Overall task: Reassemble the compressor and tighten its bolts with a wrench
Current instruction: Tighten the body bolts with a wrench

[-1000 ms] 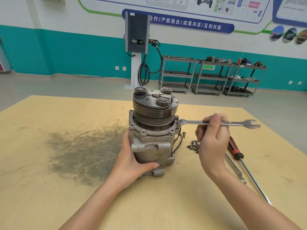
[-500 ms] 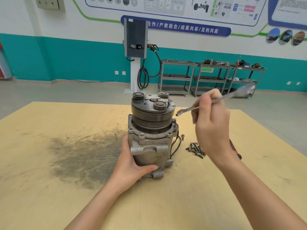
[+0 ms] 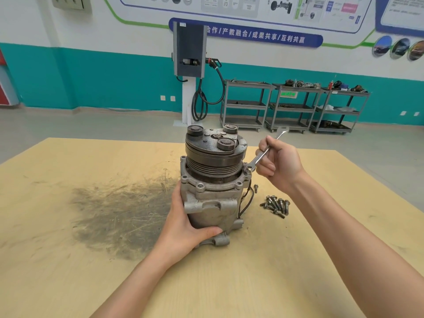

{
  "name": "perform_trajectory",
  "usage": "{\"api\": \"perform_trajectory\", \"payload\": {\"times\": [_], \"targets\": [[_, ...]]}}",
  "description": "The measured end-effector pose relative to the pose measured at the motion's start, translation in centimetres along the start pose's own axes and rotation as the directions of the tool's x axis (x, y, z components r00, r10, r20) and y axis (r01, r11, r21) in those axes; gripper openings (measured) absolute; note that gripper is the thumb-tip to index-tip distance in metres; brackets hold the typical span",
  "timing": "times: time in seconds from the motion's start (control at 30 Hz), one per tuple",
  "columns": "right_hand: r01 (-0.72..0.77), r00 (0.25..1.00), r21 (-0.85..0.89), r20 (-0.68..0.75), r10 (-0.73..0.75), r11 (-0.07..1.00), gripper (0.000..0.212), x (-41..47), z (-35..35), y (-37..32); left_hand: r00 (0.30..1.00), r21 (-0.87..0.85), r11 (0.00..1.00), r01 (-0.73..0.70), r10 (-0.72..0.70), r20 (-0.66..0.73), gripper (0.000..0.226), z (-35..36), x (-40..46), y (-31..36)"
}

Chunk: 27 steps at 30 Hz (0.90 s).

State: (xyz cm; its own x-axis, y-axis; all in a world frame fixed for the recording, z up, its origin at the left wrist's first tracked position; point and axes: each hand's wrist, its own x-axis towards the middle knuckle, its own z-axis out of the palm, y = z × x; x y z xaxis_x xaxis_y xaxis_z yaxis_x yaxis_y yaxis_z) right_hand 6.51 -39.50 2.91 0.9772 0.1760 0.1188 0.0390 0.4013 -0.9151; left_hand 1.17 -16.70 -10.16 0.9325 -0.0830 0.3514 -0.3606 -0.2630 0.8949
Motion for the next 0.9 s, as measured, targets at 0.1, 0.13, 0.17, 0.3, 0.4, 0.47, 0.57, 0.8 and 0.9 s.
{"api": "perform_trajectory", "payload": {"times": [0.1, 0.13, 0.17, 0.3, 0.4, 0.47, 0.57, 0.8, 0.9], "targets": [[-0.022, 0.998, 0.030, 0.059, 0.020, 0.999, 0.039, 0.4, 0.4, 0.3, 1.000, -0.001, 1.000, -0.007, 0.007, 0.010, 0.121, -0.1, 0.0, 0.1], [-0.020, 0.998, 0.057, 0.063, 0.017, 0.998, 0.039, 0.4, 0.5, 0.5, 1.000, -0.002, 1.000, -0.010, 0.010, 0.011, 0.121, -0.1, 0.0, 0.1], [-0.014, 0.998, 0.088, 0.054, 0.010, 0.996, 0.039, 0.4, 0.5, 0.8, 1.000, -0.003, 1.000, -0.012, 0.012, 0.010, 0.121, -0.1, 0.0, 0.1], [0.033, 0.999, 0.188, -0.004, -0.033, 0.982, 0.038, -0.4, 0.1, 2.2, 1.000, -0.006, 1.000, -0.016, 0.016, 0.006, 0.120, 0.0, 0.0, 0.0], [0.079, 0.997, 0.173, -0.029, -0.075, 0.982, 0.038, -0.8, -0.1, 2.4, 1.000, -0.002, 1.000, -0.019, 0.019, 0.007, 0.120, 0.0, 0.0, -0.1], [0.100, 0.995, 0.141, -0.026, -0.097, 0.985, 0.038, -0.7, -0.2, 2.0, 1.000, 0.005, 1.000, -0.016, 0.016, 0.005, 0.118, 0.0, 0.0, -0.2], [0.122, 0.992, 0.065, -0.019, -0.121, 0.990, 0.039, -0.6, -0.2, 1.6, 1.000, 0.009, 1.000, -0.005, 0.005, 0.001, 0.119, 0.0, 0.0, -0.2], [0.425, 0.847, -0.171, -0.270, -0.457, 0.889, 0.041, -2.8, 0.8, 3.5, 1.000, 0.031, 1.000, 0.002, -0.002, 0.000, 0.119, 0.0, 0.0, -0.1], [0.518, 0.715, -0.366, -0.311, -0.626, 0.773, 0.034, -5.0, 1.3, 4.7, 1.000, 0.015, 1.000, 0.000, 0.000, -0.004, 0.120, 0.0, 0.0, 0.0]]}}
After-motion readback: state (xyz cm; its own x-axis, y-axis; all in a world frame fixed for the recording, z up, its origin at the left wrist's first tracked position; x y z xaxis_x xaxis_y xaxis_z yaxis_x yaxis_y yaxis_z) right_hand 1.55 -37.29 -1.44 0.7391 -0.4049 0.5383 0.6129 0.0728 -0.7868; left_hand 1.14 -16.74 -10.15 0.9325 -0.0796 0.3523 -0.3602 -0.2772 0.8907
